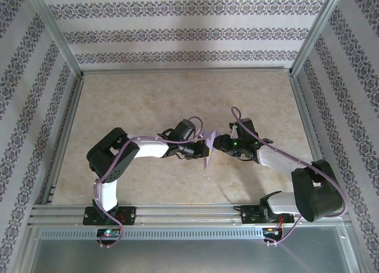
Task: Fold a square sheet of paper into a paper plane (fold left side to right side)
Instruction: Fold the wing for the fifth time at the center of the table.
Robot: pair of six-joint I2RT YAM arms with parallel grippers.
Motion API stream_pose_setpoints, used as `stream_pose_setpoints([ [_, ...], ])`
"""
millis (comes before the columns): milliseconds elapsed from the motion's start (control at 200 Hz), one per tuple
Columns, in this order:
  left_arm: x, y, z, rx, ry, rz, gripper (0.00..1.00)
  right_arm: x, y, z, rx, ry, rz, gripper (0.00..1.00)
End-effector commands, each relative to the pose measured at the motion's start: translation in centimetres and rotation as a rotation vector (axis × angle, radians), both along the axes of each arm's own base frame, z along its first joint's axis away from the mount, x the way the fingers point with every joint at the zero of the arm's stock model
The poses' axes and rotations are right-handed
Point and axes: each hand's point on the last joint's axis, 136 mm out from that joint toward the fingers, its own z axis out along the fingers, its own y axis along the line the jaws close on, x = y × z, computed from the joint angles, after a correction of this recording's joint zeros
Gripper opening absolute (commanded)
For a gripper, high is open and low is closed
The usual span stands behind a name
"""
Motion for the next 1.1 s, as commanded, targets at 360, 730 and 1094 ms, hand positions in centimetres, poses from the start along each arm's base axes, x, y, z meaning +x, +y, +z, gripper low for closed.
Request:
stream_pose_setpoints([
  [360, 0.8, -0.5, 0.9, -0.092, 0.029, 0.04, 0.0, 3.1, 1.5, -0.2, 0.013, -0.045, -0.056, 0.43],
  [730, 0.9, -0.6, 0.1, -0.097, 0.063, 0.061, 0.0, 3.7, 1.4, -1.4, -0.01, -0.022, -0.074, 0.42],
  [1094, 0.9, -0.9, -0.7, -0.103, 0.099, 0.071, 0.0, 4.0, 1.5, -2.7, -0.026, 0.005, -0.075, 0.41],
])
